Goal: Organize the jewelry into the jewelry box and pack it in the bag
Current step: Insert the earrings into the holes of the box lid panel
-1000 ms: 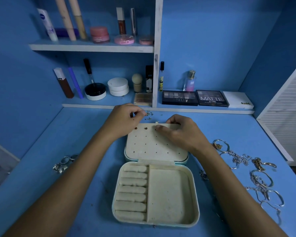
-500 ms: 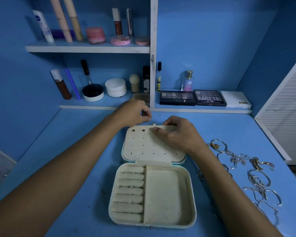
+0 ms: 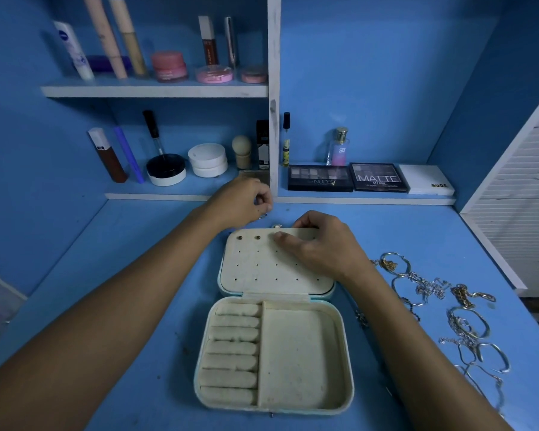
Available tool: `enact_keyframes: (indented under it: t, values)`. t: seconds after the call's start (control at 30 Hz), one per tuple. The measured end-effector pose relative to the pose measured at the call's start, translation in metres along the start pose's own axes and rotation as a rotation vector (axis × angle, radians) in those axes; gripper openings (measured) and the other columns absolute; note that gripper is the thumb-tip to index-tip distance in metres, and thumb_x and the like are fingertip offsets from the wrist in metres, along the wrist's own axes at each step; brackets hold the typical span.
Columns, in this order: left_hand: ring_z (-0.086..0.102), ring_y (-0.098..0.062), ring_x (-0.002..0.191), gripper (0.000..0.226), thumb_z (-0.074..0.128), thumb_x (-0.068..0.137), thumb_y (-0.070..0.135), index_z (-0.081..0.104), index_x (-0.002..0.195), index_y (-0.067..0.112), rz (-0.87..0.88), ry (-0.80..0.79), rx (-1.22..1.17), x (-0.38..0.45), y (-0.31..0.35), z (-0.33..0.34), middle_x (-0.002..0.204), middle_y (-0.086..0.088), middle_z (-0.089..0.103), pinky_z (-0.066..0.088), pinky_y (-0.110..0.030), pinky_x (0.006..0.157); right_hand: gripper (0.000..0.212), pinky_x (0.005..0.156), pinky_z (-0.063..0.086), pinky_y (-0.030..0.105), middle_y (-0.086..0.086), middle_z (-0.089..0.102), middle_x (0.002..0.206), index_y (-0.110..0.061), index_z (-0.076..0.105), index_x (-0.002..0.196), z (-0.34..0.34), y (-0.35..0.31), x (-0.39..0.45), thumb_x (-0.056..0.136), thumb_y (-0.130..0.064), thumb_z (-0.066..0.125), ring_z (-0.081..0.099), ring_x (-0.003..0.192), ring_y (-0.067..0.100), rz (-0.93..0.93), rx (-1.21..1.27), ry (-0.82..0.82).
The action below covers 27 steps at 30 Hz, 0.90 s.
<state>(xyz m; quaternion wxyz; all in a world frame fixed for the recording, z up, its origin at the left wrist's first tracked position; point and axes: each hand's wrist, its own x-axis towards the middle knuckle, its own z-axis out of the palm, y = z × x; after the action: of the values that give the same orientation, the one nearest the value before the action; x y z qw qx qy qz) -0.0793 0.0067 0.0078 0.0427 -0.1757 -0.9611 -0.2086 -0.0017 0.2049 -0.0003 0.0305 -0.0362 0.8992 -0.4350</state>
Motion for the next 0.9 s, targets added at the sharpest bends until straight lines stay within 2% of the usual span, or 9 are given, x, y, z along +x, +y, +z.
enact_keyframes:
  t: [0.1,0.2,0.37,0.47,0.57,0.7,0.8,0.9]
  values:
    - [0.055,0.003,0.067,0.005,0.066,0.092,0.018,0.069,0.089,0.017,-0.031,0.045,-0.045,-0.002,0.001,-0.004,0.079,0.011,0.065,0.042,-0.018,0.063,0.037,0.077,0.057,0.038,-0.012,0.067,0.085,-0.028,0.062,0.085,-0.001,-0.001,-0.002,0.074,-0.062,0.074,0.064,0.082,0.012,0.002,0.005,0.005]
    - [0.058,0.0,0.071,0.004,0.066,0.092,0.017,0.069,0.09,0.017,-0.071,0.079,-0.116,-0.006,0.002,-0.011,0.078,0.012,0.065,0.048,-0.017,0.066,0.037,0.074,0.056,0.035,-0.011,0.067,0.085,-0.028,0.061,0.086,-0.002,-0.004,-0.004,0.073,-0.059,0.077,0.064,0.08,0.012,0.003,0.046,0.022]
    - [0.056,0.007,0.066,0.006,0.069,0.087,0.011,0.072,0.088,0.016,-0.107,0.161,-0.212,-0.02,0.008,-0.027,0.079,0.008,0.066,0.041,-0.002,0.062,0.035,0.064,0.054,0.032,-0.007,0.066,0.087,-0.028,0.06,0.09,-0.007,-0.014,-0.014,0.074,-0.052,0.081,0.065,0.076,0.018,-0.036,0.137,0.055]
    - [0.055,0.01,0.067,0.011,0.069,0.087,0.009,0.073,0.088,0.019,-0.11,0.164,-0.261,-0.033,0.012,-0.038,0.082,0.007,0.068,0.042,-0.003,0.063,0.034,0.058,0.05,0.028,-0.009,0.065,0.08,-0.028,0.06,0.087,-0.011,-0.021,-0.023,0.073,-0.049,0.083,0.06,0.069,0.015,-0.077,0.178,0.095]
    - [0.059,0.006,0.075,0.01,0.07,0.089,0.016,0.075,0.09,0.024,-0.129,0.195,-0.302,-0.046,0.014,-0.047,0.085,0.01,0.071,0.046,-0.005,0.069,0.033,0.058,0.045,0.025,-0.01,0.062,0.08,-0.029,0.059,0.088,-0.016,-0.028,-0.033,0.073,-0.048,0.083,0.056,0.069,0.011,-0.136,0.133,0.139]
    - [0.062,0.006,0.083,0.009,0.068,0.092,0.022,0.074,0.093,0.028,-0.113,0.216,-0.321,-0.064,0.019,-0.057,0.085,0.02,0.07,0.045,-0.005,0.073,0.032,0.055,0.045,0.02,-0.011,0.064,0.076,-0.028,0.058,0.083,-0.02,-0.033,-0.053,0.074,-0.045,0.083,0.058,0.07,0.007,-0.238,0.146,0.194]
    - [0.062,0.005,0.083,0.011,0.069,0.092,0.021,0.074,0.093,0.03,-0.081,0.225,-0.35,-0.079,0.024,-0.061,0.085,0.018,0.071,0.044,-0.006,0.075,0.031,0.052,0.044,0.017,-0.015,0.064,0.074,-0.026,0.058,0.079,-0.02,-0.031,-0.069,0.074,-0.042,0.084,0.058,0.064,0.007,-0.302,0.184,0.212]
    - [0.063,0.003,0.084,0.015,0.07,0.09,0.019,0.073,0.09,0.033,-0.054,0.216,-0.396,-0.096,0.032,-0.064,0.084,0.02,0.072,0.047,-0.009,0.077,0.029,0.056,0.042,0.015,-0.015,0.063,0.071,-0.027,0.06,0.077,-0.019,-0.027,-0.083,0.074,-0.039,0.085,0.059,0.065,0.008,-0.391,0.2,0.242]
